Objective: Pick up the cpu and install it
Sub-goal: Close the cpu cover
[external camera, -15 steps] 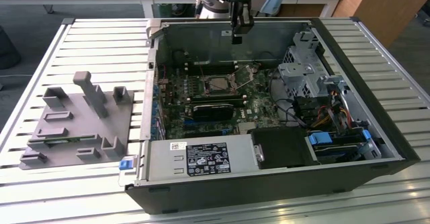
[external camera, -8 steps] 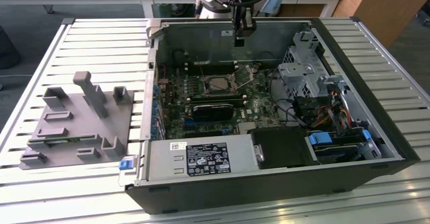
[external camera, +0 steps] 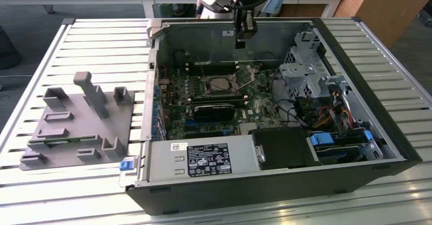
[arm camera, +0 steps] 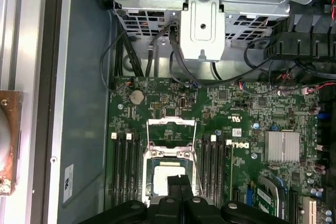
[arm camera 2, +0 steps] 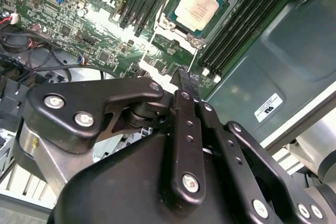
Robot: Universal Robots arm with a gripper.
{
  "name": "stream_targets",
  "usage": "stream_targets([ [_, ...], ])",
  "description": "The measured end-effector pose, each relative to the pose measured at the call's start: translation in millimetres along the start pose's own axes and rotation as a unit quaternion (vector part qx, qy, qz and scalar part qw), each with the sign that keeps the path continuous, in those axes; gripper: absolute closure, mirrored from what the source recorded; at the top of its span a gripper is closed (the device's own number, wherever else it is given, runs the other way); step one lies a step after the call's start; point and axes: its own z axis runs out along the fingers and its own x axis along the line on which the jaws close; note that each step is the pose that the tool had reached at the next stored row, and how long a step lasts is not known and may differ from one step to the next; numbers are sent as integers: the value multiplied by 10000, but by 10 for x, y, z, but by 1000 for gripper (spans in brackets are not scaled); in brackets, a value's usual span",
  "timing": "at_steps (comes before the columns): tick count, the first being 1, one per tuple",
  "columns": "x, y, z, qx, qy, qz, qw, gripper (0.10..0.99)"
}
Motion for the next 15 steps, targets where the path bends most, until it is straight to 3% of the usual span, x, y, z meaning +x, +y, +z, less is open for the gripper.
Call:
stream_targets([
  [15,-1,26,28,0,0,0,10000,980],
])
